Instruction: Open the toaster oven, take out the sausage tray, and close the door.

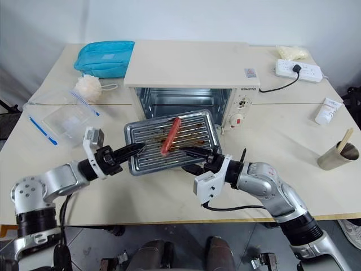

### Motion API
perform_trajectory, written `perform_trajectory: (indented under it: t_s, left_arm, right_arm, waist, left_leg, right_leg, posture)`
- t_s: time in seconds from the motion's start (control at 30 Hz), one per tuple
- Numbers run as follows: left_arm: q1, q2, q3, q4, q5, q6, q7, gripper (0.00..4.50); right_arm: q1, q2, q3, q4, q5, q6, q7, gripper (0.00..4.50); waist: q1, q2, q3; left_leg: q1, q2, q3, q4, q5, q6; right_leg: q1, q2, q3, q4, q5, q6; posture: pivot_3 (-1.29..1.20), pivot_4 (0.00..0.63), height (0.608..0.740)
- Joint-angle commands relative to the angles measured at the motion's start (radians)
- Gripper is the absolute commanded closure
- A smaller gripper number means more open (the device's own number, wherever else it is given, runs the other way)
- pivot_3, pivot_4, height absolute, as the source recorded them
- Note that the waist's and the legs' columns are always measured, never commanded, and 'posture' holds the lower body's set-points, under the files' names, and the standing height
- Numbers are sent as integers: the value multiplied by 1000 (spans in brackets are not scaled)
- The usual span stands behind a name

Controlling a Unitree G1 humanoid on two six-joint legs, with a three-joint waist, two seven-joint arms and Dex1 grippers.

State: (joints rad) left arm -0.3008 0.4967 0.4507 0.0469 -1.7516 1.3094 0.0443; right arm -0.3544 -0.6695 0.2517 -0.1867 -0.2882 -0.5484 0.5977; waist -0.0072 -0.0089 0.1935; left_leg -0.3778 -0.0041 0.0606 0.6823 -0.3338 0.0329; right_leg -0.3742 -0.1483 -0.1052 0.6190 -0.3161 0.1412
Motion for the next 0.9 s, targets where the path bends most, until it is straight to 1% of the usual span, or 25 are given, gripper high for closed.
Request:
perform_trajectory:
  t_s: [0.03, 0.1, 0.17, 0.23, 0.3, 0.33, 0.37, 0.43, 0.47, 0.53, 0.57, 0.67, 0.7, 0.9]
  left_arm:
    - [91, 38, 27, -72, -193, -96, 80, 4500]
    - [133, 40, 37, -97, -220, -136, 103, 4500]
    - [174, 35, 56, -131, -221, -155, 94, 4500]
    - [331, 17, 162, -218, -221, -160, 8, 4500]
    - [460, 26, 231, -282, -221, -172, -56, 4500]
    - [489, 10, 257, -300, -221, -201, -60, 4500]
    - [514, -15, 280, -319, -221, -229, -72, 4500]
    - [534, -47, 296, -340, -221, -265, -81, 4500]
    - [571, -66, 300, -364, -221, -278, -87, 4500]
    - [631, -99, 305, -403, -221, -306, -94, 4500]
    - [659, -127, 311, -422, -221, -329, -98, 4500]
    - [717, -212, 323, -464, -221, -398, -104, 4500]
    - [733, -238, 325, -477, -221, -418, -106, 4500]
    - [787, -343, 321, -518, -221, -504, -93, 4500]
  right_arm:
    - [31, -43, -65, 7, 96, -26, 23, 646]
    - [46, -63, -78, 19, 127, -40, 37, 25]
    - [63, -90, -88, 40, 176, -52, 68, 25]
    - [93, -137, -136, 144, 313, -33, 153, 25]
    - [105, -143, -186, 219, 458, 54, 216, 456]
    - [95, -131, -207, 265, 487, 72, 222, 655]
    - [86, -125, -221, 309, 512, 95, 241, 993]
    - [71, -117, -234, 360, 529, 110, 270, 1677]
    - [57, -117, -236, 407, 528, 108, 294, 2050]
    - [33, -115, -236, 481, 526, 120, 333, 2682]
    - [16, -115, -230, 522, 515, 113, 356, 2977]
    - [-22, -105, -196, 605, 505, 129, 453, 4068]
    - [-34, -99, -184, 627, 510, 162, 487, 4463]
    - [-106, -40, -161, 745, 528, 253, 622, 4463]
  waist:
    - [2, 0, 0]
    - [5, 0, 0]
    - [8, 0, 0]
    - [3, 0, 0]
    - [-8, 0, 0]
    - [-9, 1, 0]
    - [-9, 1, 1]
    - [-3, 2, 1]
    - [1, 2, 1]
    - [1, 2, 1]
    - [1, 3, 1]
    - [3, 3, 1]
    - [3, 3, 1]
    - [2, 3, 1]
  left_leg:
    - [0, 0, 0, 0, 0, 0]
    - [0, 0, 0, 0, 0, 0]
    - [1, -1, -2, 0, 0, 0]
    - [1, -1, -2, 0, 0, 0]
    - [4, -1, -1, -1, -2, 2]
    - [5, 0, -1, -2, -3, 2]
    - [6, 0, -2, -2, -3, 2]
    - [6, 1, -1, -1, -3, 2]
    - [6, 1, -1, 0, -2, 2]
    - [7, 1, -1, 0, -2, 2]
    - [8, 1, 0, 0, -2, 2]
    - [7, 2, 0, -1, -3, 1]
    - [7, 2, 0, -1, -3, 1]
    - [7, 3, 1, 0, -4, 1]
  right_leg:
    - [0, 0, 1, 0, 0, 0]
    - [1, -1, 2, -1, 0, 0]
    - [5, -1, 1, -6, 0, 0]
    - [8, 0, 1, -11, 0, 0]
    - [11, 0, 1, -14, 0, 0]
    - [14, 0, 1, -16, 0, -1]
    - [15, 0, 0, -18, -1, -1]
    - [17, 0, 0, -22, -1, -2]
    - [18, 0, -1, -25, -1, -2]
    - [19, -1, 0, -25, -2, -3]
    - [19, -1, 1, -25, -2, -3]
    - [18, -2, 1, -26, -2, -3]
    - [18, -2, 1, -26, -2, -4]
    - [19, -1, 1, -28, -2, -4]
  posture:
    - [0, 150, 740]
    - [0, 150, 740]
    - [0, 150, 740]
    - [0, 150, 740]
    - [0, 150, 740]
    - [0, 150, 740]
    - [0, 150, 740]
    - [0, 150, 740]
    - [0, 150, 740]
    - [0, 150, 740]
    - [0, 150, 740]
    - [0, 150, 740]
    - [0, 150, 740]
    - [0, 150, 740]
